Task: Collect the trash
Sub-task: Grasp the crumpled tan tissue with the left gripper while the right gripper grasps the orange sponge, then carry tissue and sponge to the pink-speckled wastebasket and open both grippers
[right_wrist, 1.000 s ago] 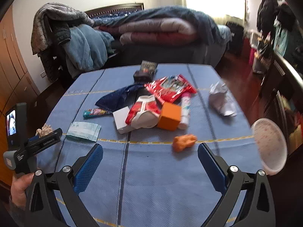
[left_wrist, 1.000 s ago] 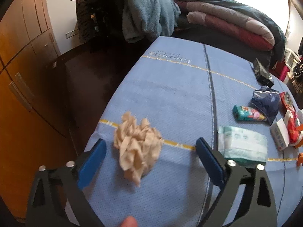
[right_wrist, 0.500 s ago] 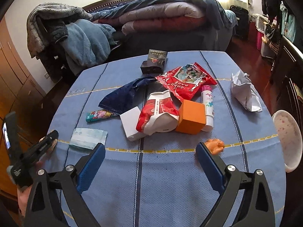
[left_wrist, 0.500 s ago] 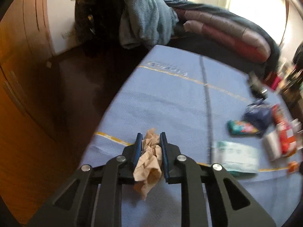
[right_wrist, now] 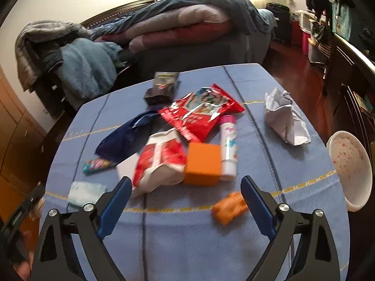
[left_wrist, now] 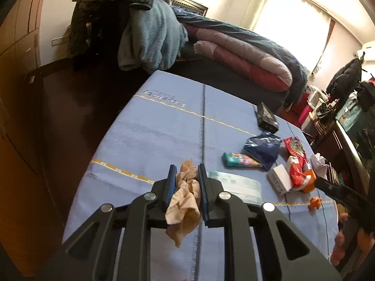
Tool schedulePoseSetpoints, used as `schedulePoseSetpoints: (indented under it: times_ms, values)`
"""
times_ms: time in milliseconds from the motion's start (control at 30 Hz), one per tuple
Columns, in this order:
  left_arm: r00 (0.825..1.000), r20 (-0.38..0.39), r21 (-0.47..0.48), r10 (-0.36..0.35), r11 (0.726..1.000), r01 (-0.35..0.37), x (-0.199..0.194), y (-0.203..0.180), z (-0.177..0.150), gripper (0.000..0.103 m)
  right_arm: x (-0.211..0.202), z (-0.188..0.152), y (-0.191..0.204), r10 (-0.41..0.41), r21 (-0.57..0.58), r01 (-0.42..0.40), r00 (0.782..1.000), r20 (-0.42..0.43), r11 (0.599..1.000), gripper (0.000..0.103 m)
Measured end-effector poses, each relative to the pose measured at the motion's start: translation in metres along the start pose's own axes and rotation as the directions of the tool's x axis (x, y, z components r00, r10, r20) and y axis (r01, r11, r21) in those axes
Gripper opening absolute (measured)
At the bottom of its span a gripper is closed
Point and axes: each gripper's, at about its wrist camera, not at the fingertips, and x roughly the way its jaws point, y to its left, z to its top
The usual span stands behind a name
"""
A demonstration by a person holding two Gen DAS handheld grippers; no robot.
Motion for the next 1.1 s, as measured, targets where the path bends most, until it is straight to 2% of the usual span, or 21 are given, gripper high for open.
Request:
schedulePoseSetpoints:
  times_ms: [67,100,167,233,333,467,667,700,733,767,867,1100]
  values:
    - [1.0,-0.004,0.004,-0.019,1.0,0.019,-0.001,-0.005,-0.003,0.02,0.007,0.004,-0.004,-0.016,0.005,0.016,1.0,-0.001,1.0,0.084]
    - [1.0,-0.007,0.009,-0.029,1.0,0.029,-0.001,-0.008,-0.004,0.02,0.011,0.006,-0.006,-0.023,0.008,0.023,1.0,-0.002,1.0,0.084]
    - [0.999,-0.012,0.018,-0.041,0.999,0.041,-0.001,-0.012,-0.005,0.021,0.015,0.011,-0.012,-0.007,0.046,0.007,1.0,0.003,0.999,0.077]
    - [0.999,-0.018,0.029,-0.047,0.998,0.047,0.0,-0.016,-0.006,0.021,0.016,0.015,-0.016,-0.028,0.072,0.027,1.0,0.006,0.997,0.062]
    - [0.998,-0.023,0.035,-0.053,0.998,0.054,0.001,-0.018,-0.007,0.021,0.018,0.016,-0.02,-0.019,0.093,0.018,1.0,0.007,0.996,0.061]
    - [0.998,-0.03,0.039,-0.063,0.997,0.064,0.003,-0.021,-0.008,0.022,0.028,0.017,-0.017,-0.009,0.086,0.011,1.0,-0.019,0.996,0.052]
    - [0.997,-0.03,0.056,-0.065,0.996,0.067,0.002,-0.025,-0.009,0.022,0.044,0.015,-0.01,-0.021,0.065,0.025,0.998,-0.052,0.998,0.051]
    - [0.998,-0.028,0.058,-0.065,0.996,0.066,0.002,-0.025,-0.009,0.022,0.047,0.015,-0.012,-0.025,0.067,0.029,0.998,-0.053,0.997,0.049]
    - [0.998,-0.027,0.058,-0.065,0.996,0.066,0.001,-0.026,-0.009,0.022,0.048,0.014,-0.013,-0.035,0.068,0.039,0.998,-0.053,0.997,0.041]
    - [0.998,-0.026,0.059,-0.065,0.996,0.067,0.0,-0.026,-0.009,0.022,0.048,0.014,-0.014,-0.039,0.064,0.042,0.998,-0.042,0.997,0.039]
    - [0.997,-0.021,0.06,-0.069,0.996,0.07,-0.003,-0.027,-0.008,0.022,0.041,0.012,-0.016,-0.016,0.058,0.018,1.0,-0.024,0.998,0.036]
    - [0.995,0.001,0.085,-0.099,0.991,0.098,-0.02,-0.043,-0.007,0.022,0.002,0.005,-0.016,0.034,0.047,-0.034,0.999,0.012,0.998,0.036]
